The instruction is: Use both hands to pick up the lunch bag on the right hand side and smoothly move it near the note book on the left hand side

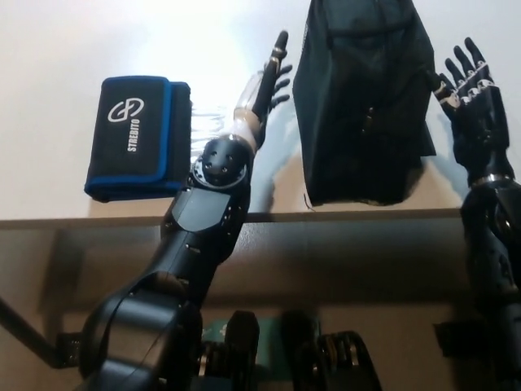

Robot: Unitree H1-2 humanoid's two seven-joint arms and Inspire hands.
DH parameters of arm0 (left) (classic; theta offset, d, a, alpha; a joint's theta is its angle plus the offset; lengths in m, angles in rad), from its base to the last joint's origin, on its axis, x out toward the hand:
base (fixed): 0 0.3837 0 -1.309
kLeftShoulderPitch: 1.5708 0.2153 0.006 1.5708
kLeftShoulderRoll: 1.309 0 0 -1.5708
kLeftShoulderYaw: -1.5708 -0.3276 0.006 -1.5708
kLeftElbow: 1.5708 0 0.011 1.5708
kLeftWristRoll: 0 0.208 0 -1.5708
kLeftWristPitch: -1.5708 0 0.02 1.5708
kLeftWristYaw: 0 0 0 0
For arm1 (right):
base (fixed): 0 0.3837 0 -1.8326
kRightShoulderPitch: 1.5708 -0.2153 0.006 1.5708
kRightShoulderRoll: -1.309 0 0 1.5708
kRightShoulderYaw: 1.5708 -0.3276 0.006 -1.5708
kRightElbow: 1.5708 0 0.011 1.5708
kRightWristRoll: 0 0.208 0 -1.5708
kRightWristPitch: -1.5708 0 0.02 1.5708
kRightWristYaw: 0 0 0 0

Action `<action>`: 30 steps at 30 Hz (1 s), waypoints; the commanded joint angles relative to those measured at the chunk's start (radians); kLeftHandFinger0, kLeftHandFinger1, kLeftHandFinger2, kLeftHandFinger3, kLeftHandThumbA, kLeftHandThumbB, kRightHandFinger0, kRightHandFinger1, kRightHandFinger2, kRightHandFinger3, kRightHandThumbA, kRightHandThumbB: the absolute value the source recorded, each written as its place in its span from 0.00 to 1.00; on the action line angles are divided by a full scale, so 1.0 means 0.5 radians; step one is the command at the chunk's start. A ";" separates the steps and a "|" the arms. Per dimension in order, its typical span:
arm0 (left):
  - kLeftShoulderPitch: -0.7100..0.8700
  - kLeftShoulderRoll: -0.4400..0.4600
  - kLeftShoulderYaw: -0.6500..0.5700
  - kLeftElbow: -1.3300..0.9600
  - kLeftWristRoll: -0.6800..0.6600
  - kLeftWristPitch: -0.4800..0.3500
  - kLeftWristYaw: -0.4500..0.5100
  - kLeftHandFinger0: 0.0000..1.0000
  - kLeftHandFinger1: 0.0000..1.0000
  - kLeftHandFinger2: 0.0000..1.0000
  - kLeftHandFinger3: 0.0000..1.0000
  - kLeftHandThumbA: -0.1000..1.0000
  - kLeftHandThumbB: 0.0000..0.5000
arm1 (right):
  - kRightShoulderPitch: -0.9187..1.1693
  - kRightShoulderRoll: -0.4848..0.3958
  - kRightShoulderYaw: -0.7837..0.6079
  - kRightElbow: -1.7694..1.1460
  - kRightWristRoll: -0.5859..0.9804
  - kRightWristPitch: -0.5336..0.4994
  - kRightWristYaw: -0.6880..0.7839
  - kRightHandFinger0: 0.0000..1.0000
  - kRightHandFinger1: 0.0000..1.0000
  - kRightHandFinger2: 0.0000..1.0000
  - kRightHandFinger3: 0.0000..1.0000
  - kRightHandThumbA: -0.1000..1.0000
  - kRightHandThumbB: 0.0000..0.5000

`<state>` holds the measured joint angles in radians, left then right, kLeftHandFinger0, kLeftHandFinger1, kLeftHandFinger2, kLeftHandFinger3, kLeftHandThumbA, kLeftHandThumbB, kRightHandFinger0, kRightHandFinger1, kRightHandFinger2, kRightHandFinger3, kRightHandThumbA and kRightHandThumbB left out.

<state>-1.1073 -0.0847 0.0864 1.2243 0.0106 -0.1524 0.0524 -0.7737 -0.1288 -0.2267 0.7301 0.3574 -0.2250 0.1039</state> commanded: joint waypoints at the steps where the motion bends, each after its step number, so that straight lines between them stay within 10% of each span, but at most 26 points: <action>1: -0.173 -0.062 -0.021 0.034 -0.026 -0.173 -0.008 1.00 1.00 1.00 1.00 1.00 0.80 | -0.191 0.078 -0.044 0.184 0.096 -0.122 0.097 1.00 1.00 1.00 1.00 1.00 0.48; 17: -0.151 -0.082 -0.097 0.072 -0.010 -0.258 -0.014 1.00 1.00 1.00 1.00 1.00 0.83 | -0.417 0.295 -0.097 0.561 0.229 -0.190 0.332 1.00 1.00 1.00 1.00 1.00 0.72; 30: 0.031 0.044 -0.103 -0.201 0.037 -0.363 0.102 1.00 1.00 1.00 1.00 1.00 0.84 | -0.502 0.404 -0.079 0.705 0.205 -0.236 0.380 1.00 1.00 1.00 1.00 1.00 0.69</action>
<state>-1.0808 -0.0749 0.0523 1.2170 0.0093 -0.2478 0.0747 -0.9397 0.0317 -0.2825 1.0539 0.4631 -0.3172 0.2358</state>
